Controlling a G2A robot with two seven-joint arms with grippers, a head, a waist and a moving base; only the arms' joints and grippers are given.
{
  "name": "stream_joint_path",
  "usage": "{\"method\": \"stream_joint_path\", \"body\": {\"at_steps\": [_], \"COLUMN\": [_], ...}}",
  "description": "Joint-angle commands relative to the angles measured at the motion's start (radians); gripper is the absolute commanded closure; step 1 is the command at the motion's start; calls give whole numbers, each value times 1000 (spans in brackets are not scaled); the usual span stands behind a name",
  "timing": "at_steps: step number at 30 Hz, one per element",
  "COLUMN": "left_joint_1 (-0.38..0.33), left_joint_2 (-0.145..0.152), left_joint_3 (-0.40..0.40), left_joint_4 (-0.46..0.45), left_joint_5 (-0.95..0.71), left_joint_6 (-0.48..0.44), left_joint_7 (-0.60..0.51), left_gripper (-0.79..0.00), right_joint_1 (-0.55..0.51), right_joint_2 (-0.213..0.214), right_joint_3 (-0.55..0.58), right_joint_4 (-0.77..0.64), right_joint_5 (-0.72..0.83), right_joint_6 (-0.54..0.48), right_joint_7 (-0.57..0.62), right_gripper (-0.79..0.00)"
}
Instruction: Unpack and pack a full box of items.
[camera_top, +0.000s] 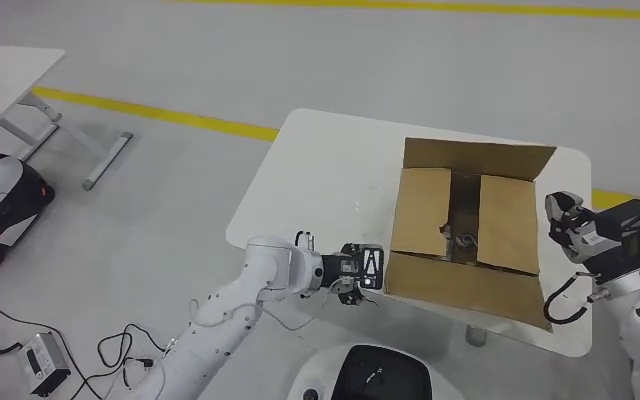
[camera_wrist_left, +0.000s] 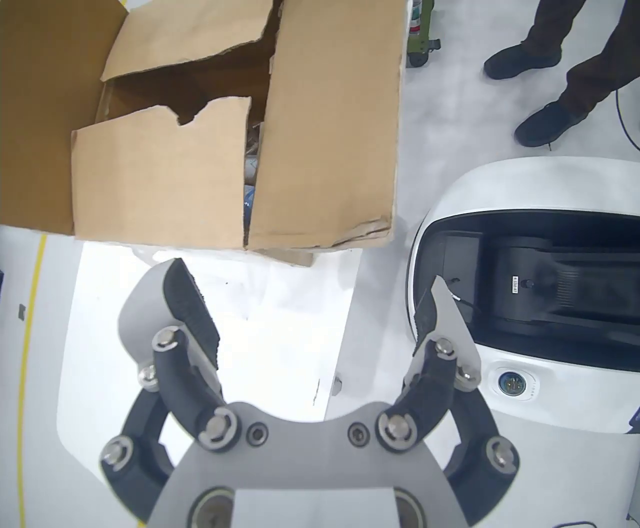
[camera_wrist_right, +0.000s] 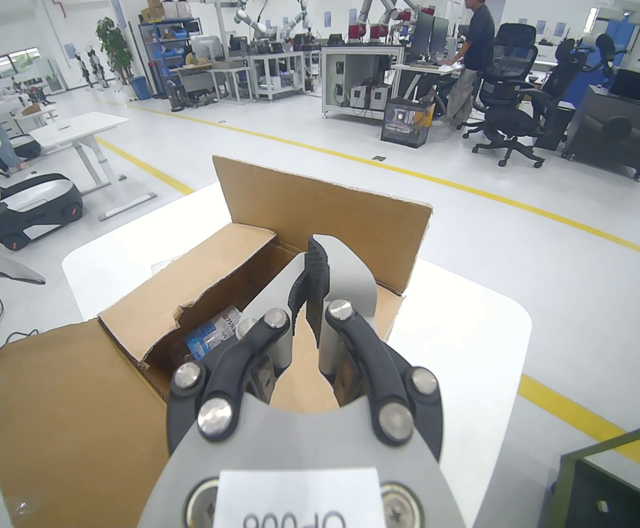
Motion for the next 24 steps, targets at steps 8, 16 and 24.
{"method": "stream_joint_path", "body": {"at_steps": [8, 16, 24], "left_joint_1": [-77, -110, -118], "left_joint_2": [-10, -14, -15], "left_joint_3": [116, 150, 126], "left_joint_4": [106, 136, 126], "left_joint_5": [120, 121, -30], "left_joint_6": [76, 101, 110], "left_joint_7": [141, 175, 170], "left_gripper": [-388, -77, 0], "right_joint_1": [-26, -35, -42], "right_joint_2": [3, 4, 6], "right_joint_3": [24, 34, 47], "right_joint_4": [-13, -15, -29], "right_joint_5": [4, 5, 7], "right_joint_6": [4, 5, 19], "right_joint_7": [-6, -8, -12], "right_gripper": [0, 0, 0]}}
